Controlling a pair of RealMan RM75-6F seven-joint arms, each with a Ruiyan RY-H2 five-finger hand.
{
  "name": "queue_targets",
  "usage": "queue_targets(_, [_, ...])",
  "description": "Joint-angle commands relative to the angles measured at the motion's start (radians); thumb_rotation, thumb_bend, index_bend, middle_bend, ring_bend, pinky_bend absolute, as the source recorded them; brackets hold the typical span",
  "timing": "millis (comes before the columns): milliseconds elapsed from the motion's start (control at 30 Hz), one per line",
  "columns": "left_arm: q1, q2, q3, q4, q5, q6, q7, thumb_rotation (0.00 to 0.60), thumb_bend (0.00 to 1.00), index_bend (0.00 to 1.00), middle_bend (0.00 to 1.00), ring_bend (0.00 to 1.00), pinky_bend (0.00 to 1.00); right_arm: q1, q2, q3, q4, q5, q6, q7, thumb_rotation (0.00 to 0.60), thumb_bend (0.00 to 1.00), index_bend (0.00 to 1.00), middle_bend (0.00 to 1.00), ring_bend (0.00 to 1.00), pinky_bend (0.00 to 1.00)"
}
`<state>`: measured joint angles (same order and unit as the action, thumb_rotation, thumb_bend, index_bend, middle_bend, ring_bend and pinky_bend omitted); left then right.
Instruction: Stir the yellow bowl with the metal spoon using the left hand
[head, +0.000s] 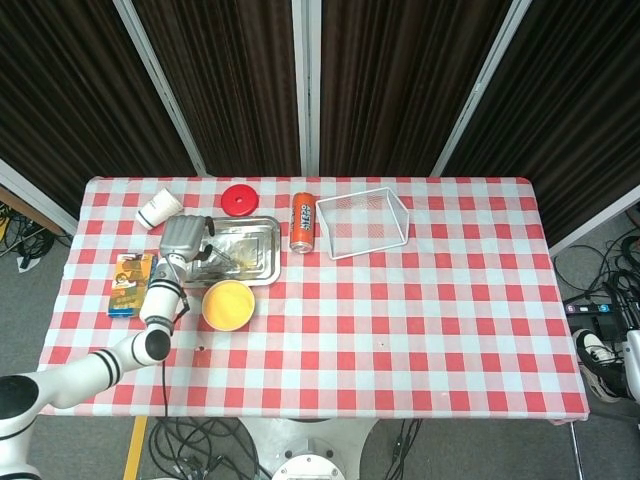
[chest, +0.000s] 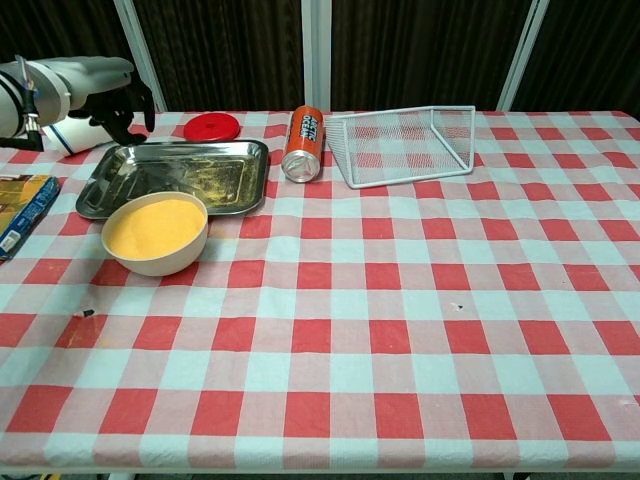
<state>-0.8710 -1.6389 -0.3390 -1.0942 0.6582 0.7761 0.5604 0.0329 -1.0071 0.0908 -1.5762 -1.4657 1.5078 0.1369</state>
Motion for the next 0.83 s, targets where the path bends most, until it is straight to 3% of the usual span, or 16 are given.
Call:
queue_targets(33, [0.005,0.002,0.010,-0.006,0.009,0.017,-0.021,0.600,0.36,0.38,0.77,0.72,0.91,0.001,0.001,0.000,-0.001,-0.002,-0.001,0.000,0.600,0.12,0.00,0.12,0.00,0.04])
queue_targets(167, [0.051,0.058,0.012,-0.085,0.056,0.077,-0.085,0.600,0.35,0.34,0.63,0.59,0.86,0.004,0.006,0.001,-0.002,-0.006,-0.001,0.000,0.600,0.12,0.00,0.12,0.00,0.04])
queue_targets(300, [0.149,0.155,0.037,-0.220,0.170,0.240,-0.151,0.600,0.33,0.34,0.52,0.47,0.69,0.009,0.009,0.002,-0.003,-0.002,-0.013,-0.003,0.600,0.12,0.00,0.12,0.00,0.04])
queue_targets(433, [0.274,0.264,0.124,-0.326,0.349,0.399,-0.223,0.600,0.31,0.34,0.37,0.32,0.43,0.017,0.006,0.000,0.001,-0.001,-0.028,0.000,0.600,0.12,0.00,0.11,0.00,0.04])
queue_targets(533, [0.360,0.325,0.194,-0.364,0.463,0.510,-0.250,0.600,0.31,0.34,0.30,0.26,0.31,0.023,0.003,-0.004,0.010,-0.009,-0.041,0.024,0.600,0.12,0.00,0.10,0.00,0.04])
queue_targets(667, [0.471,0.356,0.265,-0.390,0.580,0.653,-0.321,0.600,0.29,0.34,0.30,0.26,0.29,0.029,-0.009,-0.009,0.016,-0.027,-0.039,0.021,0.600,0.12,0.00,0.08,0.00,0.03])
queue_targets(833, [0.594,0.405,0.341,-0.460,0.634,0.764,-0.317,0.600,0.29,0.34,0.30,0.26,0.29,0.029,-0.023,-0.014,0.017,-0.047,-0.026,0.023,0.600,0.12,0.00,0.07,0.00,0.02])
